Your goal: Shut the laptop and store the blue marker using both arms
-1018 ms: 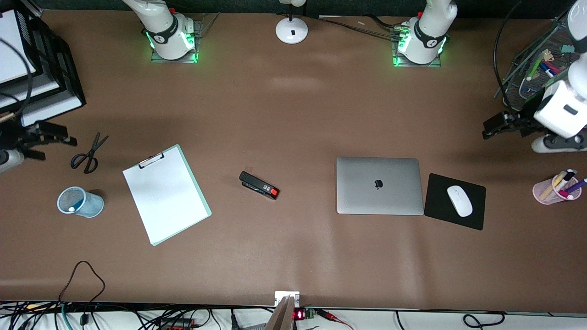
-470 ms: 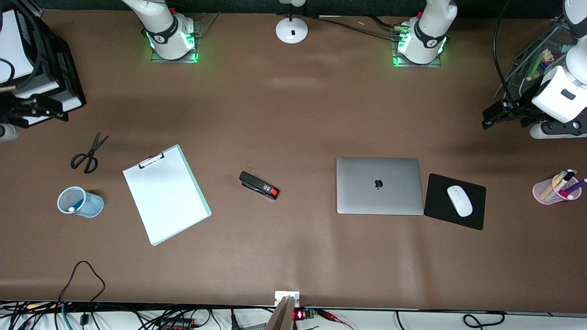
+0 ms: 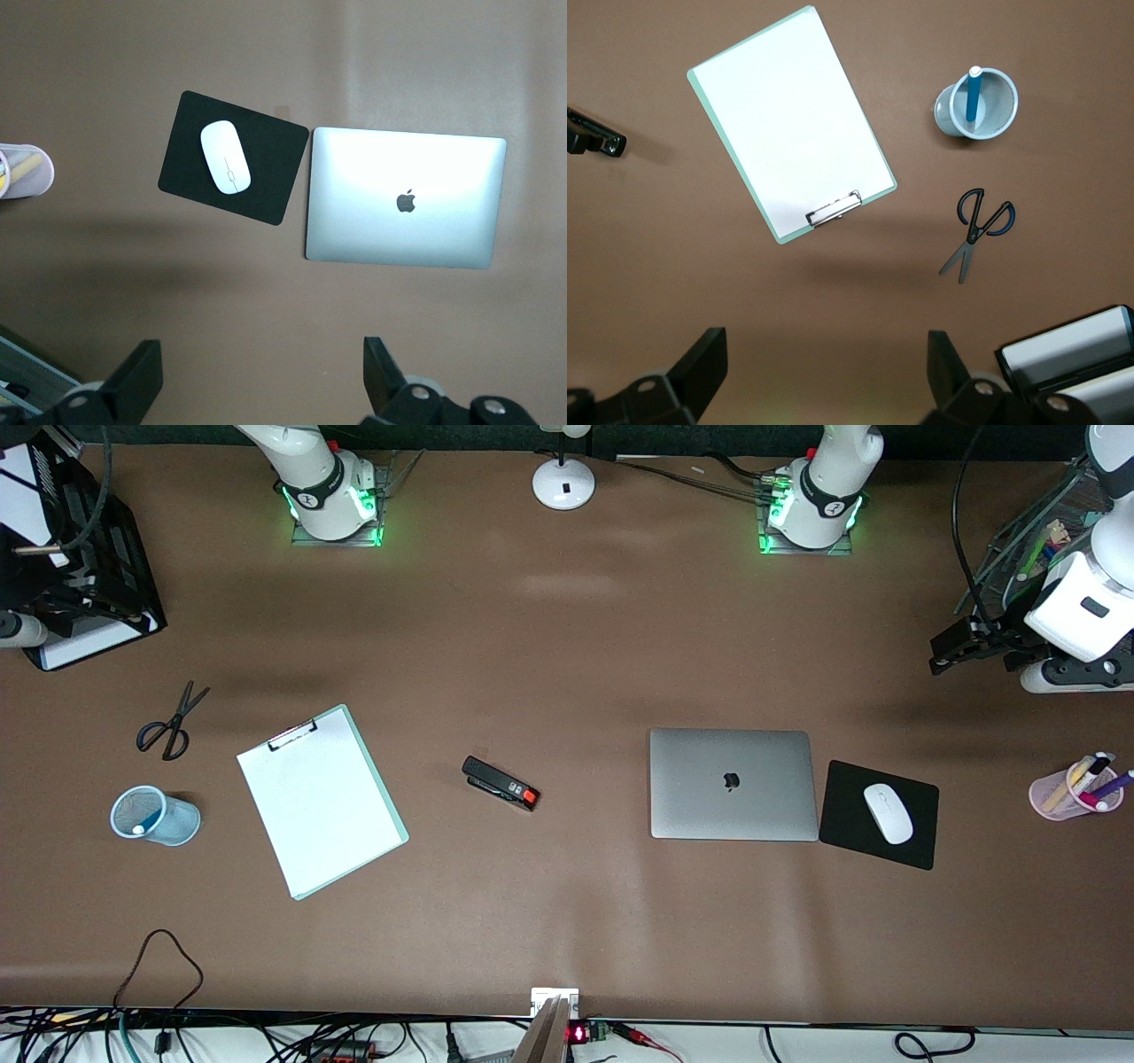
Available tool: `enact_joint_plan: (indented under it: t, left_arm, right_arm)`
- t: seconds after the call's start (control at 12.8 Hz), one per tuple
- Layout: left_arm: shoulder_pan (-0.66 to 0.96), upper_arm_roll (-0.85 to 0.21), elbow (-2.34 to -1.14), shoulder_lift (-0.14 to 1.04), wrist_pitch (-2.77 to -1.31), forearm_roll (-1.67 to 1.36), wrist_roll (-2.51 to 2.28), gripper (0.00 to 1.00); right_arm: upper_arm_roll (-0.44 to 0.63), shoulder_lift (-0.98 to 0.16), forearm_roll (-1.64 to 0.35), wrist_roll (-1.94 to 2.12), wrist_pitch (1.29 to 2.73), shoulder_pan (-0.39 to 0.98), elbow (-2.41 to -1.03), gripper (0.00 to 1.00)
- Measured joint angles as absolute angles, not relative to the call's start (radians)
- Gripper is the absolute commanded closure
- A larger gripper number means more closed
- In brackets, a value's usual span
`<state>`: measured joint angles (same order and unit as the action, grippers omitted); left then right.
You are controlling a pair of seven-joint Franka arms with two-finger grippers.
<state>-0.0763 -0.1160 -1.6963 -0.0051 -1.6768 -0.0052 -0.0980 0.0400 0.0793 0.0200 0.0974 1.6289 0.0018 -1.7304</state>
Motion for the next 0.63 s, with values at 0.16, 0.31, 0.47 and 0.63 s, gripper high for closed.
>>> enact_joint_plan:
  t: [0.16,0.31,0.47,0.63]
  left_arm:
    - [-0.074,-0.116,-1.695,-0.005,-1.677,-0.005,-0.097,0.0]
    - [-0.072,-0.121,-1.694,-0.005,-1.677,-0.005,-0.097,0.0]
    - [-0.07,-0.127,-1.69,-0.005,-1.677,-0.005,-0.097,0.0]
    - [-0.069,-0.136,-1.686,-0.005,-1.677,-0.005,-0.096,0.0]
  right_arm:
    - [0.04,0.087,0.02,0.095,1.645,0.002,-1.722,0.0]
    - [0.039,0.077,0.019,0.072,1.644,0.004,-1.701,0.0]
    - [0.036,0.07,0.018,-0.003,1.644,0.026,-1.697,0.0]
    - [0.034,0.07,0.018,-0.035,1.645,0.052,-1.697,0.0]
